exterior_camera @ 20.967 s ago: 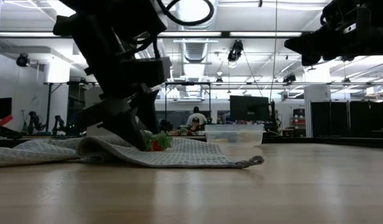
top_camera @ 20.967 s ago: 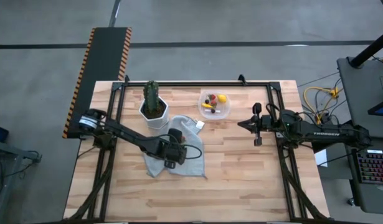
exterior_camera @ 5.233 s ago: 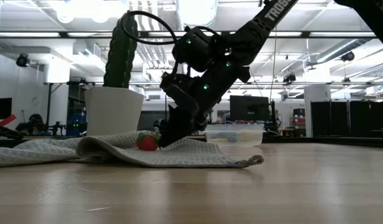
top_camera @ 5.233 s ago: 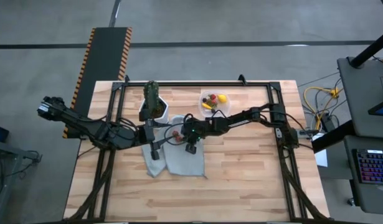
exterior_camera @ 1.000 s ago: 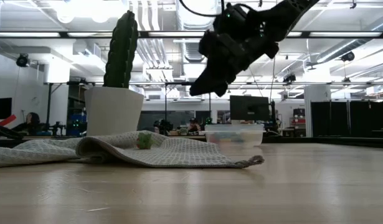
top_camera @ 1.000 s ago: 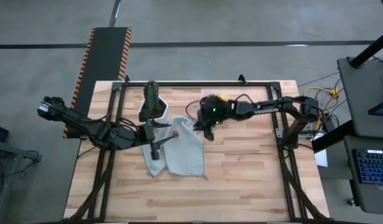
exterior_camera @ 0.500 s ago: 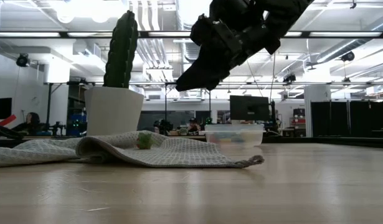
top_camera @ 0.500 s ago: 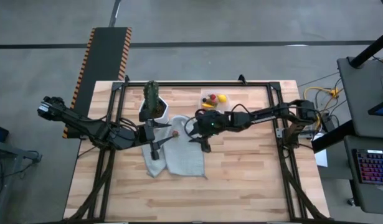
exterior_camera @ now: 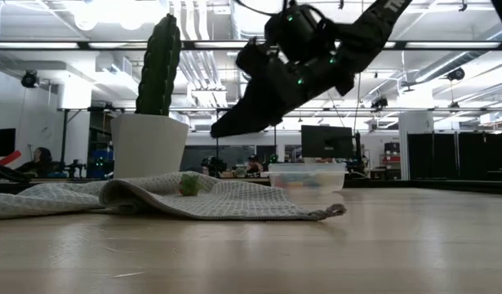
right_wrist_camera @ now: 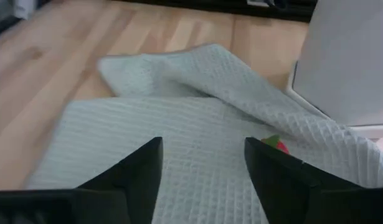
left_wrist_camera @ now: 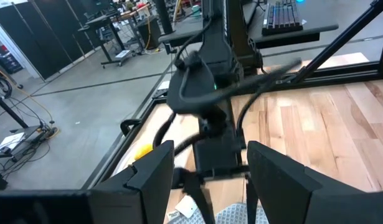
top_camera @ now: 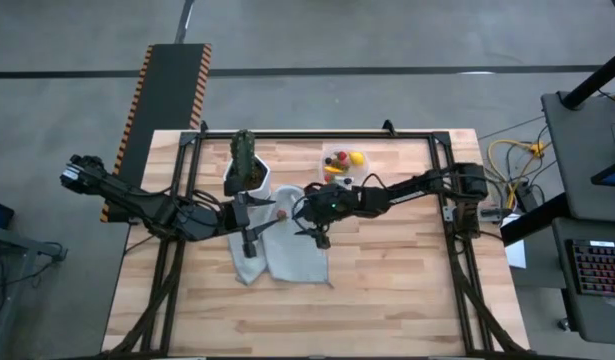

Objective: Pick and placing Produce into tupperware
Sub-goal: Put the red strawberry into the transparent bin

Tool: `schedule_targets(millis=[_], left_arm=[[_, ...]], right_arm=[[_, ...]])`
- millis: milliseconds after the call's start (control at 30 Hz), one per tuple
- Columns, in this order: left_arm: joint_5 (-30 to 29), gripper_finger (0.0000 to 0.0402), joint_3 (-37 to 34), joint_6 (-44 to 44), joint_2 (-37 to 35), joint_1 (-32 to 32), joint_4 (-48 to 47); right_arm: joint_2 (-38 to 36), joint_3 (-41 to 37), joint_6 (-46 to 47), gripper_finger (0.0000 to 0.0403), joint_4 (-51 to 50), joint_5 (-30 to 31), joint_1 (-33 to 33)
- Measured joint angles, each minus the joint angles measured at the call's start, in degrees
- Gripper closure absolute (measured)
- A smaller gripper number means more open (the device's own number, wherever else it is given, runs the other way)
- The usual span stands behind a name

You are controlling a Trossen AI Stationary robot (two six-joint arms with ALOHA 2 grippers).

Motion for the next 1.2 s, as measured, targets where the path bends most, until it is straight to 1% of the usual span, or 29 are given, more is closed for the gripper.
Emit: schedule_targets(millis=[100,200,333,433,633,1067,1200], left_arm=[[0.0,0.0212,0.0,0.0,0.0,0.0,-0.1],[0.0,0.0212,0.0,0.0,0.0,0.0,-0.1],[0.0,0.0212,0.0,0.0,0.0,0.0,-0.1],[0.0,0.0212,0.0,0.0,0.0,0.0,-0.2],[0.0,0.0212,0.0,0.0,0.0,0.0,-0.4],[0.0,0.0212,0.0,-0.3,0.2,0.0,-0.5],[0.0,0.0212,0.0,-1.4,0.2,0.0,-0.5]], right_arm=[[2.7,1.7,0.1,0.0171,0.7,2.3,0.0],[6.0,4.1,-0.4,0.0162,0.9,4.5,-0.1],[11.0,8.3,-0.7,0.0164,0.5,4.5,-0.4],[12.9,10.8,-0.5,0.0171,-0.2,4.4,-1.1],[13.8,12.9,-0.1,0.0178,-5.1,4.8,-2.6],[14.5,13.2,-0.3,0.0179,-5.3,4.3,-2.7],[14.5,13.2,-0.3,0.0179,-5.4,6.1,-2.6]])
